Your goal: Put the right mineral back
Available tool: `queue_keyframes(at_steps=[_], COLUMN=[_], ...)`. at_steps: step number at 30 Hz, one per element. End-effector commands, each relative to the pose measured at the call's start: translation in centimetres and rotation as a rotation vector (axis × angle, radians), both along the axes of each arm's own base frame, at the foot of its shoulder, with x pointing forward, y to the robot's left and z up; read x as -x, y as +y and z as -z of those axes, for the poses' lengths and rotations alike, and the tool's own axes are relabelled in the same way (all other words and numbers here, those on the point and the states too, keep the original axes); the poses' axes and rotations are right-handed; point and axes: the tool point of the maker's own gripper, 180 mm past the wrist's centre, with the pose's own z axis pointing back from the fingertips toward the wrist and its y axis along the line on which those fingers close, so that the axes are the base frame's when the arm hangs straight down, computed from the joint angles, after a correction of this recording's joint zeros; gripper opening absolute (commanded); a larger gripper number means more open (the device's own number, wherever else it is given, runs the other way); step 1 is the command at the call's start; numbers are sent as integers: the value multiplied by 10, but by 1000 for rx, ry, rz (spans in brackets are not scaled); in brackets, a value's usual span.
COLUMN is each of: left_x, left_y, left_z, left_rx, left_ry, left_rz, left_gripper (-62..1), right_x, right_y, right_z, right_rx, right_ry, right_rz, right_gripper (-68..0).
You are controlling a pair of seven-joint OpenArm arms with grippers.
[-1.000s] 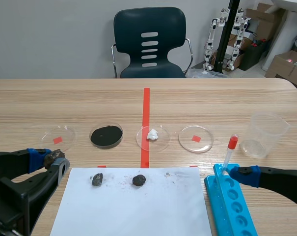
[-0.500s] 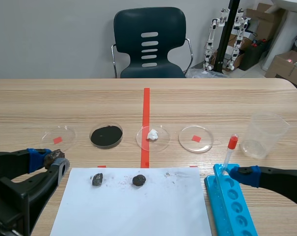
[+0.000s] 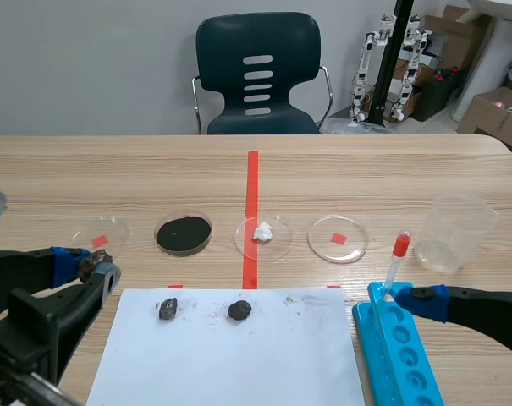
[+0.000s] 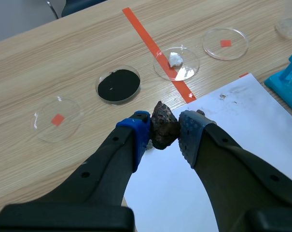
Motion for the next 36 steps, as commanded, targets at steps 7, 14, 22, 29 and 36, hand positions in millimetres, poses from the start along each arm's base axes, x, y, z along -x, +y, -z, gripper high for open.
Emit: queue_keyframes(at_steps=[7, 14, 22, 29, 36], left_x=[-21, -49, -81, -87, -74], left_y=[-10, -28, -56, -111, -155], left_z=[31, 45, 58, 66, 77], left_rx=[0, 7, 58, 17, 4], left_ry=[79, 93, 96, 69, 78], left_rz=[16, 38, 46, 223, 356], left_gripper=[-493, -492, -492, -492, -492], right_x=[-5, -5, -5, -5, -5], right_y=[1, 1, 1, 1, 1], right_z=[-11, -11, -11, -11, -11], right_rx=[-24, -24, -24, -24, -24], right_ry=[-33, -33, -33, -33, -33], right_rz=[8, 8, 8, 8, 8], right_gripper=[-69, -69, -69, -69, -69])
